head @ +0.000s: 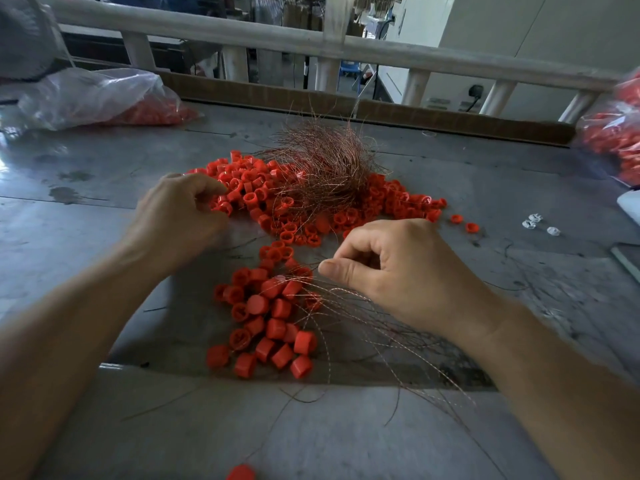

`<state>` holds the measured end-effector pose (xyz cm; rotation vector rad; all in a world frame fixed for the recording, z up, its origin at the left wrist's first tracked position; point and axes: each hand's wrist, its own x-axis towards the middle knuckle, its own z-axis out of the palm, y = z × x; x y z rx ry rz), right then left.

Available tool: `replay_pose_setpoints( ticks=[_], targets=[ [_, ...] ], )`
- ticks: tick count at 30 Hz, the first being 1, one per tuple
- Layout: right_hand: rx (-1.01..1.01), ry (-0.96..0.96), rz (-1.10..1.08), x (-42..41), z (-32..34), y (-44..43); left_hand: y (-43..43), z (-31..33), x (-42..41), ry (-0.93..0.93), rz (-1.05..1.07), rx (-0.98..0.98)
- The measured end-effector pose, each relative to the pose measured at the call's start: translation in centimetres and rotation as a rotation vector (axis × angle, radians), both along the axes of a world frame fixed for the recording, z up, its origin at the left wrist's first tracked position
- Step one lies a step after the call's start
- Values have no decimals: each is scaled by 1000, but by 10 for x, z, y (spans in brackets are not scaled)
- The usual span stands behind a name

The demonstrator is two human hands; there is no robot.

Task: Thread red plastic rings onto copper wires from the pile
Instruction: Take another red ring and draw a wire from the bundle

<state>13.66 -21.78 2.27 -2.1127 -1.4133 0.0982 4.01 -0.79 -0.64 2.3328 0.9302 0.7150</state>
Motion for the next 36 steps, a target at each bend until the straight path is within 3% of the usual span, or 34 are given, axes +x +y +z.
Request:
replay_pose_setpoints(
  ticks=[5, 20, 24, 29, 36],
  targets=[
    [-3, -23, -39, 3, 0, 0, -3, -2, 6, 158, -52, 116],
    [47, -80, -310, 31, -6, -1, -2, -3, 4, 15, -16, 168],
    [49, -61, -298, 37, -10, 3, -12, 7, -3, -199, -2, -18],
    [-41, -42, -196, 41, -19, 10, -28, 18, -9, -379, -218, -387],
    [-12, -79, -265, 54, -19, 11, -37, 23, -11, -432, -288, -521]
  ],
)
